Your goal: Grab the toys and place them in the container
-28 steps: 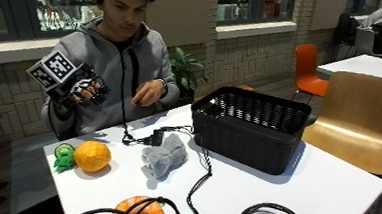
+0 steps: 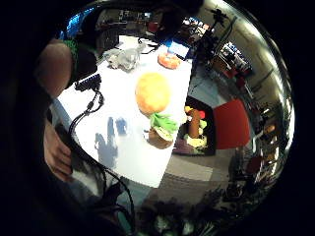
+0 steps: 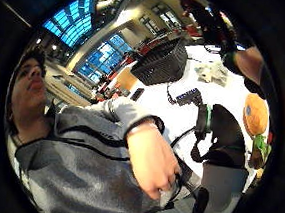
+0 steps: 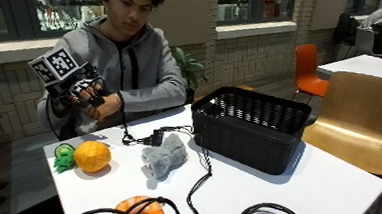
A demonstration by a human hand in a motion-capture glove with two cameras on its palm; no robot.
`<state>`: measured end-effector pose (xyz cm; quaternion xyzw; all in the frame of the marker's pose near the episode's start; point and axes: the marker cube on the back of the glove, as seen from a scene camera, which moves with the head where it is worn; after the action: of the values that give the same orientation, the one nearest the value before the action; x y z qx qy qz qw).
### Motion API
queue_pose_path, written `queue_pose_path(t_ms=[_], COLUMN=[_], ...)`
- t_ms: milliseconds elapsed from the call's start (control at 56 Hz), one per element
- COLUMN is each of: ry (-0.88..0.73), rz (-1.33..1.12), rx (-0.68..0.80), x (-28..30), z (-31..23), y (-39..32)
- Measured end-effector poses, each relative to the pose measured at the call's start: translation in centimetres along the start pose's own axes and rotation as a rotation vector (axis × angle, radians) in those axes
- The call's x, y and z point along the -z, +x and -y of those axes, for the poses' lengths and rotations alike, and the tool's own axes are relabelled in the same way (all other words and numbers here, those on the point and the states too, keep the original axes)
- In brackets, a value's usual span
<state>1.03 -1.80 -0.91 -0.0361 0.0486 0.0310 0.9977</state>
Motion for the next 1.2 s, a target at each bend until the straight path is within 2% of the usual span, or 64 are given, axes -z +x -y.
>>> queue_pose_path(t_ms=[196, 322, 643, 840, 982, 1197], ry=[-0.065, -0.123, -0.267, -0.428, -0.377, -0.211], rz=[-0.049, -0.066, -0.139, -0.135, -0.098, -0.235], rx=[-0.073, -0.169, -0.359, -0.422, -0.435, -0.388], x=[-0.8, -1.7, -6.9, -10.2, -11.6, -12.1], z=[1.3, 2.7, 5.6, 6.2, 6.4, 6.6], y=[1.7, 4.1, 11.3, 13.5, 13.2, 12.0])
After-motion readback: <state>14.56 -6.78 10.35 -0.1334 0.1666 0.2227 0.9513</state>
